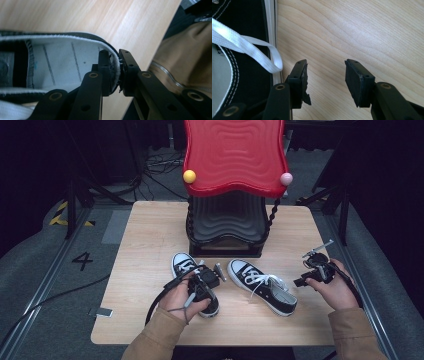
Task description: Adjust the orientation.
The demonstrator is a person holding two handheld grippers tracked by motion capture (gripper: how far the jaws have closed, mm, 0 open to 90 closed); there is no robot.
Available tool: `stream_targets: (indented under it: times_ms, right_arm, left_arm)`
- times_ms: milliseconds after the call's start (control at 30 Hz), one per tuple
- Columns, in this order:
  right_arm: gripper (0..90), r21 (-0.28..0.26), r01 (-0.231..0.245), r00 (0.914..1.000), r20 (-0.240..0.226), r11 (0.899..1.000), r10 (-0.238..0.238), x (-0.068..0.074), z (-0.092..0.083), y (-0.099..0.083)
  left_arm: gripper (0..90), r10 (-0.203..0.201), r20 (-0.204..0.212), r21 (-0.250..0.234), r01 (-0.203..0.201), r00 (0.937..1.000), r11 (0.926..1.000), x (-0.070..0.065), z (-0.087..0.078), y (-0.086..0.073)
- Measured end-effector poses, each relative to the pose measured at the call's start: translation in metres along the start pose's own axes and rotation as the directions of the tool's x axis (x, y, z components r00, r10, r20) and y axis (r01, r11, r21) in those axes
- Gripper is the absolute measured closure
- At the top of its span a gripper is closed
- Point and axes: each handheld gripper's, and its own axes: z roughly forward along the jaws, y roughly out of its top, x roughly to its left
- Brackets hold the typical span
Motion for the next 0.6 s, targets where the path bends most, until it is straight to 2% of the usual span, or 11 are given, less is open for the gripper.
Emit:
stream_targets:
  times_ms: [100,233,367,600]
  right_arm:
    - [52.8,-0.002,0.003,1.0,-0.001,1.0,-0.003,0.0,0.0,0.001]
    - [52.8,-0.001,0.004,1.0,-0.002,1.0,-0.004,0.0,0.001,0.003]
    - [52.8,0.002,0.01,0.9999,-0.001,1.0,-0.01,0.002,0.002,0.006]
    - [52.8,0.009,0.023,0.9997,-0.003,1.0,-0.023,0.004,0.005,0.012]
  left_arm:
    - [79.8,-0.015,0.0,-0.002,0.015,0.9999,0.9999,0.0,-0.01,-0.008]
    - [78.5,-0.027,0.0,0.026,0.027,0.9996,0.9993,0.0,-0.018,-0.019]
    - [78.5,-0.067,0.017,0.075,0.065,0.9976,0.995,0.004,-0.02,-0.029]
    - [77.9,-0.109,0.024,0.096,0.106,0.9937,0.9896,0.007,-0.025,-0.046]
